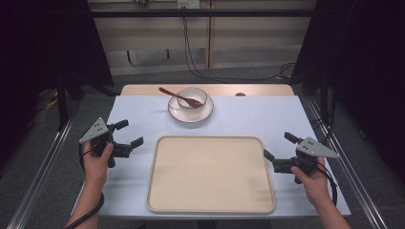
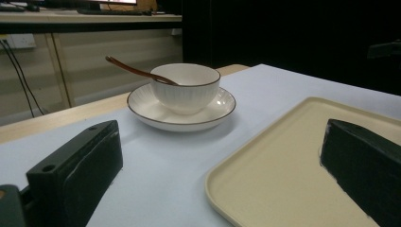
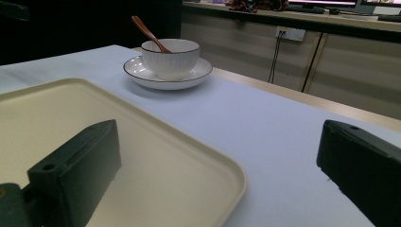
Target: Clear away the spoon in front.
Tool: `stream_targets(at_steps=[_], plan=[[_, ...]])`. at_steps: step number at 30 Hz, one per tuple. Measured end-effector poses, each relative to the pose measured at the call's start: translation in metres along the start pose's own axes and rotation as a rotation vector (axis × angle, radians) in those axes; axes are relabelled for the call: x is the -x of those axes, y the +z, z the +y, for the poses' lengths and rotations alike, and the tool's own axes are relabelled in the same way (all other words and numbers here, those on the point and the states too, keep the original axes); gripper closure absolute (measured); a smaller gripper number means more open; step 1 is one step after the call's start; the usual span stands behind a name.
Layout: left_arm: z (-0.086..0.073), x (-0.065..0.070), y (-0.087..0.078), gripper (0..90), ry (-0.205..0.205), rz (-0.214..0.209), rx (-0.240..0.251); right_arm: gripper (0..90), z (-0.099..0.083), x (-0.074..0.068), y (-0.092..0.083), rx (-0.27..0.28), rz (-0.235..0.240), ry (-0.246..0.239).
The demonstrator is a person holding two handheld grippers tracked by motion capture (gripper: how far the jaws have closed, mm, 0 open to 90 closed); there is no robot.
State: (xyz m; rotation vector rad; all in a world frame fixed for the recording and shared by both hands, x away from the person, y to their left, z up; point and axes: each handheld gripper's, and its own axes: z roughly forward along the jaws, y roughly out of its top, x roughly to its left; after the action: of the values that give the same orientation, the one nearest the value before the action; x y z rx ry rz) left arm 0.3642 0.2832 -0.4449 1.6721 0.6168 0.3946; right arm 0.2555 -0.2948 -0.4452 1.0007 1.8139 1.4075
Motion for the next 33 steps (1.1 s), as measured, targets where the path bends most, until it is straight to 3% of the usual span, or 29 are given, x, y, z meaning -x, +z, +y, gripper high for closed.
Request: stream_targets(at_steps=[5,10,15,22,24,25,33], plan=[[0.001,0.002,0.002,0.0,0.018,0.006,-0.028,0.3,0.001,0.000,0.000,-0.006,0.023,0.003],[0.004,0.003,0.009,0.0,-0.008,0.006,-0.047,0.1,0.001,-0.001,-0.001,-0.008,0.024,0.008],[0.007,0.004,0.016,0.0,-0.005,0.011,-0.067,0.0,0.001,-0.002,-0.003,-0.013,0.040,0.000],[0.010,0.004,0.027,0.0,-0.033,0.062,-0.065,0.3,-0.001,-0.004,0.001,-0.024,0.055,-0.004],[0.010,0.003,0.028,0.0,-0.030,0.051,-0.070,0.4,-0.001,-0.005,0.002,-0.028,0.058,-0.009],[0.010,0.004,0.033,0.0,-0.038,0.068,-0.075,0.3,-0.001,-0.005,0.002,-0.025,0.067,-0.015],[0.013,0.006,0.047,0.0,-0.048,0.077,-0.092,0.1,-0.001,-0.007,0.001,-0.031,0.082,-0.010]])
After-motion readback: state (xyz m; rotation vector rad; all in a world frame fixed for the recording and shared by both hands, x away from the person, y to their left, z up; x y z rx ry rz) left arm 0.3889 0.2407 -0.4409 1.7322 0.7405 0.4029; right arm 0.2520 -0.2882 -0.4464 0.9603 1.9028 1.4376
